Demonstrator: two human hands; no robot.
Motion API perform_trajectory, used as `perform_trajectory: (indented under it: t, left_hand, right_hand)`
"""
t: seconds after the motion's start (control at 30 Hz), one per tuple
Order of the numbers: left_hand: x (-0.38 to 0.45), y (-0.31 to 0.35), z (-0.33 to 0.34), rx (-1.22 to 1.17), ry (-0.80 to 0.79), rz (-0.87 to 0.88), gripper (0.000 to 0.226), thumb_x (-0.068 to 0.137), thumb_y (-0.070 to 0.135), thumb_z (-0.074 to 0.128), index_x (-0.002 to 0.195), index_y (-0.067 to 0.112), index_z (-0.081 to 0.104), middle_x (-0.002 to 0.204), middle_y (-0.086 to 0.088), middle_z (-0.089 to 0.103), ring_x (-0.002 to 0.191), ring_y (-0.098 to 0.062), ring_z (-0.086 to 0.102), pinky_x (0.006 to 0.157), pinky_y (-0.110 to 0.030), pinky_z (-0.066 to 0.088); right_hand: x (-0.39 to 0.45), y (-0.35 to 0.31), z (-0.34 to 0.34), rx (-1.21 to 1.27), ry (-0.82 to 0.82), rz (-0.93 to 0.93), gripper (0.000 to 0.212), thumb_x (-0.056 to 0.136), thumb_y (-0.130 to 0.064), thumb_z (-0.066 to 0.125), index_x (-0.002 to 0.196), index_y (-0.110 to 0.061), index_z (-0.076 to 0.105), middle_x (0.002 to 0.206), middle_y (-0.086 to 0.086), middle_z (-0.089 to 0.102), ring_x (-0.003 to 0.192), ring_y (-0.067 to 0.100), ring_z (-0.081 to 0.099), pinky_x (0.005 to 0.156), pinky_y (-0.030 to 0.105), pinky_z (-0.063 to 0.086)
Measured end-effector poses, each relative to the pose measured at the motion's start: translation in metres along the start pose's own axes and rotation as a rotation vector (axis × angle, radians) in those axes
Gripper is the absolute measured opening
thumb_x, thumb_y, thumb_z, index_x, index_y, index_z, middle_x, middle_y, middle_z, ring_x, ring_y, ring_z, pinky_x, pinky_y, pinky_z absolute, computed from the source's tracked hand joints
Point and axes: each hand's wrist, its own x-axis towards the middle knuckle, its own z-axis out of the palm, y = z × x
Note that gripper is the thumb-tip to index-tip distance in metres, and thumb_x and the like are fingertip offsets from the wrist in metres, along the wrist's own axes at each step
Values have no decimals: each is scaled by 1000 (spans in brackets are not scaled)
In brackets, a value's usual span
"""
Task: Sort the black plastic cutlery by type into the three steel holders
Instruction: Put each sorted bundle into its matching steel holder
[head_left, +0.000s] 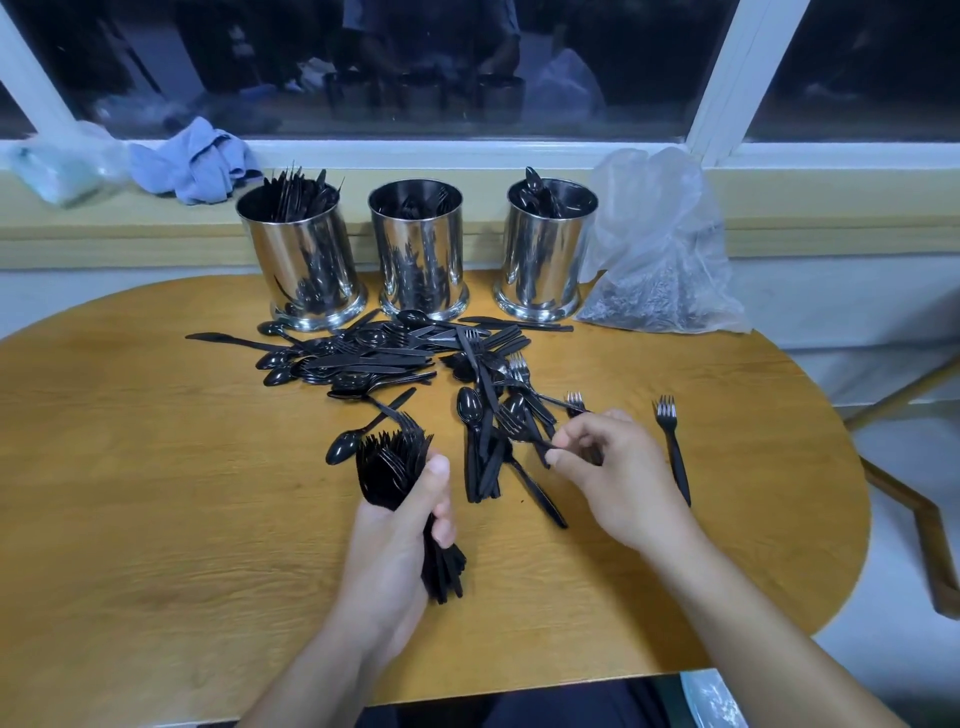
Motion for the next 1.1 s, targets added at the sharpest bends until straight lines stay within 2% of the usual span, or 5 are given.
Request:
perform_trajectory:
  t: [0.13, 0.33, 0.73, 0.9, 1.1]
  left_hand:
    - [6, 0, 6, -93, 51, 35, 48, 82, 52, 93, 116, 24, 74, 72, -3, 45, 68, -16, 44, 77, -38, 39]
    - [12, -1, 22, -92, 67, 83, 38, 81, 32, 97, 95, 8, 71, 87, -10, 71, 86, -27, 72, 85, -46, 64]
    - [10, 3, 25, -38, 67, -31, 30, 104, 36, 77, 81, 19, 68, 82, -9, 60, 71, -19, 54, 73, -40, 45]
    - [4, 3, 32, 85, 26, -59, 52, 99, 48, 79, 71, 12, 53, 68, -10, 45, 64, -19, 44, 76, -37, 43]
    - [1, 5, 38, 113, 8, -98, 50, 97, 51, 81, 79, 10, 59, 70, -11, 50, 67, -21, 48, 81, -37, 48]
  right_hand:
    - [-12, -28, 9, 338, -157, 53, 12, 97, -20, 83, 89, -24, 75, 78, -10, 64, 71, 6, 55, 72, 24, 47]
    - [-48, -60, 37, 389, -342, -85, 9, 100, -22, 77, 95, -17, 70, 88, 2, 68, 77, 13, 55, 75, 39, 53]
    - [-21, 30, -29, -232, 336, -54, 16, 93, -24, 86, 106, -26, 76, 84, -14, 62, 71, 8, 57, 67, 28, 44]
    - [-21, 62, -45, -618, 387, 17, 46, 92, -46, 83, 124, -17, 67, 98, -2, 63, 87, 28, 66, 75, 41, 50]
    - [-23, 66, -49, -565, 361, 99, 21, 99, -33, 77, 90, -21, 63, 85, 0, 63, 69, 28, 59, 58, 35, 40]
